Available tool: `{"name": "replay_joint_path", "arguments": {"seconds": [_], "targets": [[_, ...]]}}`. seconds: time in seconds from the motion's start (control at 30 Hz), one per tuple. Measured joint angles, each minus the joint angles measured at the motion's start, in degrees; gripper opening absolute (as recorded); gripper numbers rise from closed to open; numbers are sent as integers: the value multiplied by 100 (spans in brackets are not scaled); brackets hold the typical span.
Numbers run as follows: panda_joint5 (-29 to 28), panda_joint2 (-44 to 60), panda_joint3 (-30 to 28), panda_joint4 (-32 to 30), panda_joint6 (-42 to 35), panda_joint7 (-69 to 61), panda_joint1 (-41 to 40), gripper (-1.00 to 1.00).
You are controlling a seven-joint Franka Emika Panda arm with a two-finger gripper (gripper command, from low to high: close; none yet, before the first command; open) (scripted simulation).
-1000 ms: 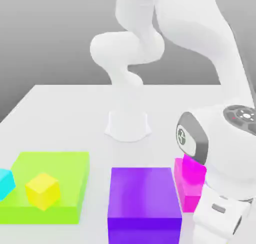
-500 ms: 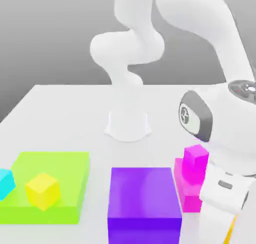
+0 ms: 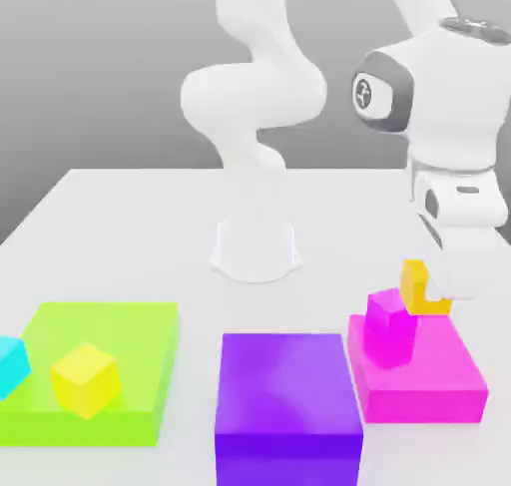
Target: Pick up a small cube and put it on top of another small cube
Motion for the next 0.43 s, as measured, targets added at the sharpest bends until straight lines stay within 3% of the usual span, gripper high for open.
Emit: {"name": "replay_joint_path", "arguments": {"seconds": [0.13,0.3,0.33,0.43], "targets": [[146,-705,-52,-627,-79,-678,358,-100],[134,40,2,-903,941,-765,385,-100],[107,216,18,-937,1151,-748,366,100],[107,216,18,-937,1151,-748,366,100]]}}
